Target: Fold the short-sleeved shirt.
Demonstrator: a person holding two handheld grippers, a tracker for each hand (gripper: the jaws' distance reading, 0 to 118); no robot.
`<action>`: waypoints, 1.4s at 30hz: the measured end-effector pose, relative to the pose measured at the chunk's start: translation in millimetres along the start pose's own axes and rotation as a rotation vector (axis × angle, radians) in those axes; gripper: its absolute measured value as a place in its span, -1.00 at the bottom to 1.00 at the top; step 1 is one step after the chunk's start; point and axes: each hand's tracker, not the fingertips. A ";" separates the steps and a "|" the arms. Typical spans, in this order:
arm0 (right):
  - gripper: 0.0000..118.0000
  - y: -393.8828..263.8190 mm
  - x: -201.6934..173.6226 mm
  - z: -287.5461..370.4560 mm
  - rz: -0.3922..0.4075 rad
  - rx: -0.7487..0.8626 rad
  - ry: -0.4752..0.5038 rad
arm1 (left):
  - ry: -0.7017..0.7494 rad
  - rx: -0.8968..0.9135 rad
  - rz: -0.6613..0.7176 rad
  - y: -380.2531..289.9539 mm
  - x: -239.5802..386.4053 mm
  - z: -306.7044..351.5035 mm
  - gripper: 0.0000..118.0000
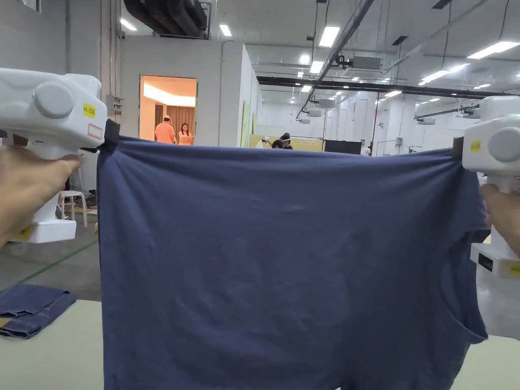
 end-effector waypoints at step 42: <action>-0.96 -368.9 71.2 303.4 0.202 -0.389 0.101 | -0.130 -0.322 -0.007 -429.4 8.3 242.4 -1.00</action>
